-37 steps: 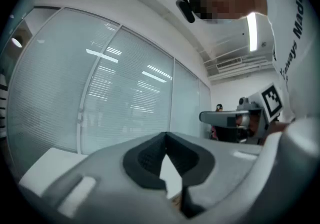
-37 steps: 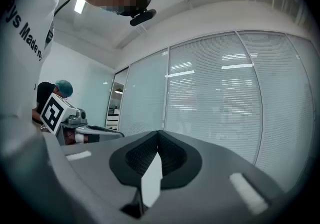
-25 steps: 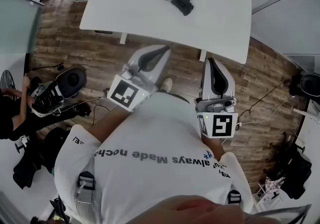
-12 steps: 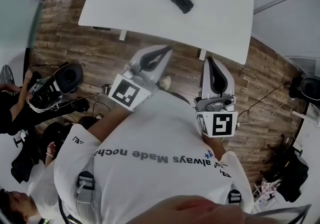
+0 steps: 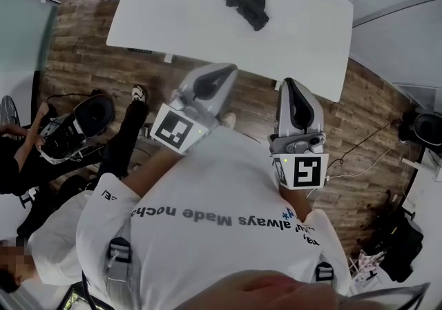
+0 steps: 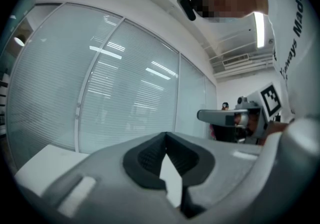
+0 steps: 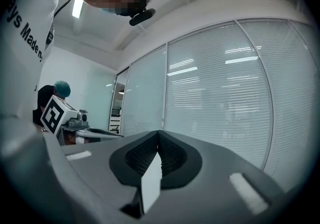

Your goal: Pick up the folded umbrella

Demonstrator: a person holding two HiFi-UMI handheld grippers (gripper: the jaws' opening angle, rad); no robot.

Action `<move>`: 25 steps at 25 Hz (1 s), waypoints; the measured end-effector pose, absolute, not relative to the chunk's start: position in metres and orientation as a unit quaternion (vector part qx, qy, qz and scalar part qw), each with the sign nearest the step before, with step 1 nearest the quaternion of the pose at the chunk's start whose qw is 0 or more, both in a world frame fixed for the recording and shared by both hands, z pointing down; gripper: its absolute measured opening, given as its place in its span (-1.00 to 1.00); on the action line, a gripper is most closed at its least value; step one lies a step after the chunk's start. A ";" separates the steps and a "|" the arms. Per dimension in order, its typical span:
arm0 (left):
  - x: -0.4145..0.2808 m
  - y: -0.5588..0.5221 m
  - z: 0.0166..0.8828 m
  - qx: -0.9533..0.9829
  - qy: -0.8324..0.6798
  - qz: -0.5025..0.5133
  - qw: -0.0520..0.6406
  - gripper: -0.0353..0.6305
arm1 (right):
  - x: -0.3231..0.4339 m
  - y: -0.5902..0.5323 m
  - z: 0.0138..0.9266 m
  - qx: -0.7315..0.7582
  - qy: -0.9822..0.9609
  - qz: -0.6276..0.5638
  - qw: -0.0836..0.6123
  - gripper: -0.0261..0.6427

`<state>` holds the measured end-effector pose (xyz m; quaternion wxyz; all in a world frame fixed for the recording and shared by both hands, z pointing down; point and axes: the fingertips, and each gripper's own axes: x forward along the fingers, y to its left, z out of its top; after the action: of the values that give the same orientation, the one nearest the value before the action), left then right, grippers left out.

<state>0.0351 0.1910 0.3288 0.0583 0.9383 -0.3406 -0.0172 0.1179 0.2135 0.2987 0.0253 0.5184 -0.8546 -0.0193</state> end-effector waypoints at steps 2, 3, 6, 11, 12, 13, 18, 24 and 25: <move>0.028 0.171 0.329 0.938 -0.342 -0.017 0.060 -0.88 | 0.111 0.194 0.298 0.517 -0.855 -0.019 0.027 -0.92; 0.024 0.161 0.329 0.937 -0.343 -0.017 0.062 -0.88 | 0.107 0.183 0.297 0.516 -0.856 -0.020 0.029 -0.92; 0.011 0.120 0.329 0.936 -0.345 -0.019 0.063 -0.88 | 0.095 0.144 0.296 0.514 -0.857 -0.021 0.031 -0.92; -0.008 0.046 0.327 0.936 -0.345 -0.023 0.063 -0.88 | 0.075 0.071 0.296 0.514 -0.857 -0.020 0.035 -0.92; -0.013 0.032 0.326 0.937 -0.344 -0.024 0.063 -0.88 | 0.071 0.057 0.296 0.515 -0.856 -0.019 0.036 -0.92; -0.017 0.019 0.325 0.937 -0.343 -0.023 0.065 -0.88 | 0.066 0.044 0.295 0.516 -0.856 -0.019 0.036 -0.92; -0.038 -0.050 0.323 0.939 -0.337 -0.020 0.071 -0.88 | 0.047 -0.026 0.289 0.522 -0.852 -0.019 0.038 -0.92; -0.057 -0.121 0.327 0.941 -0.329 -0.015 0.077 -0.88 | 0.026 -0.095 0.291 0.526 -0.849 -0.016 0.042 -0.92; -0.060 -0.130 0.328 0.941 -0.328 -0.014 0.078 -0.88 | 0.023 -0.104 0.291 0.526 -0.849 -0.015 0.042 -0.92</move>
<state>-0.0596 -0.1305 0.3279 0.0778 0.9414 -0.3279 -0.0141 0.0233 -0.1045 0.2914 0.0418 0.5259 -0.8494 -0.0155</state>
